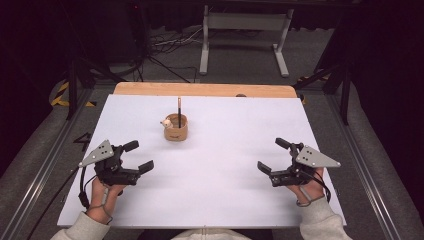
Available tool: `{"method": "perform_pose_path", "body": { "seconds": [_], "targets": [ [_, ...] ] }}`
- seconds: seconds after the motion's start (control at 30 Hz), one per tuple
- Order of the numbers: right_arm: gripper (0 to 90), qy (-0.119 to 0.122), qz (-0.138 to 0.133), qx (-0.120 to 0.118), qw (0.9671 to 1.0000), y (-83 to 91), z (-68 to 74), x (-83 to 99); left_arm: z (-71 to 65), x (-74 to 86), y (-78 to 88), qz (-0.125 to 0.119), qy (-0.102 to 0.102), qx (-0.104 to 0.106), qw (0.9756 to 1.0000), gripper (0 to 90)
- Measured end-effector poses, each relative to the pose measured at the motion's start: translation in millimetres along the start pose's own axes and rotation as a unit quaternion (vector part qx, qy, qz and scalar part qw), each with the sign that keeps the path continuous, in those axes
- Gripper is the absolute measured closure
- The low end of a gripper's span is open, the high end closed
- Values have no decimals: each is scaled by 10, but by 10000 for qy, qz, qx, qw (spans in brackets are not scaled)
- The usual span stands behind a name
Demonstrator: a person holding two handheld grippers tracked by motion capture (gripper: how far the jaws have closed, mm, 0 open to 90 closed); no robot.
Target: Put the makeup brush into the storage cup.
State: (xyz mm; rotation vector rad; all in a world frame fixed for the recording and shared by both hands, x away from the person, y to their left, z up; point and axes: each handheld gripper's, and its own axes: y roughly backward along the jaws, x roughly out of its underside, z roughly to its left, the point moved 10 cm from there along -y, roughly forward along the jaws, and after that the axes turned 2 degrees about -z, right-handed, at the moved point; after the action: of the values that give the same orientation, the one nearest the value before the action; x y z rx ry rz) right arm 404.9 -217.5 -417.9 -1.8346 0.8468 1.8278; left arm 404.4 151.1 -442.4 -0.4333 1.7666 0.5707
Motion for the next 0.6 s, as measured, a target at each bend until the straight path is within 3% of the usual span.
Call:
{"method": "perform_pose_path", "body": {
  "seconds": [0.6],
  "targets": [
    [0,-111,114,75,9998,37,-13,240,79,227,23,-43,32,-110,9999,11]
  ]
}}
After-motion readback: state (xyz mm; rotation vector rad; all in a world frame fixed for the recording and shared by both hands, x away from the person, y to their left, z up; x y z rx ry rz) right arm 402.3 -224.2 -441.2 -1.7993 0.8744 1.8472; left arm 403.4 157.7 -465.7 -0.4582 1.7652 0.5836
